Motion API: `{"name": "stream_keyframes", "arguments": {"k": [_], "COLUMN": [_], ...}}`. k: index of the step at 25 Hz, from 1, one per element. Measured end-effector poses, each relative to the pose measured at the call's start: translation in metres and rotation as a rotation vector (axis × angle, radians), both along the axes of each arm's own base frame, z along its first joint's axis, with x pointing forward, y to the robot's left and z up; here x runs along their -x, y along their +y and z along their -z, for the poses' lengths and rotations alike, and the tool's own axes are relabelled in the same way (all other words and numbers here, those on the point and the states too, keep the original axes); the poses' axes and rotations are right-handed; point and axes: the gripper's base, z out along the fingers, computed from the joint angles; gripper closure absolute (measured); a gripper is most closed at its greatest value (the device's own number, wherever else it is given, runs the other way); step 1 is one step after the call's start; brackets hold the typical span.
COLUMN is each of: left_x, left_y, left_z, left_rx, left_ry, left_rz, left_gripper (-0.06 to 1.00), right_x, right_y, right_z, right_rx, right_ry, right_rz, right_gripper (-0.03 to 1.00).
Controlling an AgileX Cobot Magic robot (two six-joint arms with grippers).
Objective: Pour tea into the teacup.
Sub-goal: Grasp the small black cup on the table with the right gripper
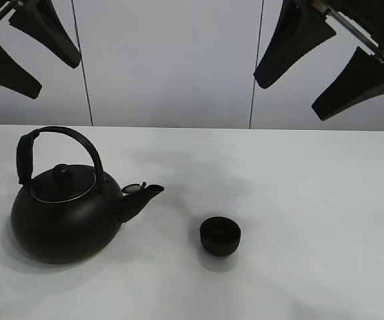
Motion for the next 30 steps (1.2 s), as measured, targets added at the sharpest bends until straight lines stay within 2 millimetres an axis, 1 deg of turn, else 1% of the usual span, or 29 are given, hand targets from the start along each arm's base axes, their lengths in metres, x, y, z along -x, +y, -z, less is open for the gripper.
{"name": "stream_keyframes", "arguments": {"k": [2,4,7,10,12,14,16,20,22,26,30], "left_x": [0.0,0.0,0.0,0.0,0.0,0.0,0.0,0.0,0.0,0.0,0.0], "left_y": [0.0,0.0,0.0,0.0,0.0,0.0,0.0,0.0,0.0,0.0,0.0], "left_z": [0.0,0.0,0.0,0.0,0.0,0.0,0.0,0.0,0.0,0.0,0.0], "left_rx": [0.0,0.0,0.0,0.0,0.0,0.0,0.0,0.0,0.0,0.0,0.0], "left_ry": [0.0,0.0,0.0,0.0,-0.001,-0.001,-0.001,-0.001,-0.001,-0.002,-0.004], "left_rz": [0.0,0.0,0.0,0.0,-0.001,-0.001,-0.001,-0.001,-0.001,-0.002,-0.003], "left_gripper": [0.47,0.47,0.47,0.47,0.47,0.47,0.47,0.47,0.47,0.47,0.47], "right_x": [-0.002,-0.005,-0.007,-0.002,0.005,0.011,0.016,0.013,0.008,-0.005,-0.015], "right_y": [0.0,-0.001,0.004,0.02,0.036,0.05,0.064,0.089,0.1,0.111,0.123], "right_z": [-0.005,-0.014,-0.035,-0.052,-0.059,-0.063,-0.058,-0.034,-0.02,0.006,0.037], "right_rx": [0.005,0.009,0.032,0.123,0.211,0.295,0.388,0.524,0.549,0.561,0.557], "right_ry": [-0.016,-0.039,-0.086,-0.122,-0.162,-0.202,-0.226,-0.221,-0.2,-0.164,-0.096], "right_rz": [0.004,0.011,-0.007,-0.066,-0.107,-0.139,-0.171,-0.233,-0.248,-0.249,-0.261], "right_gripper": [0.38,0.38,0.38,0.38,0.38,0.38,0.38,0.38,0.38,0.38,0.38]}}
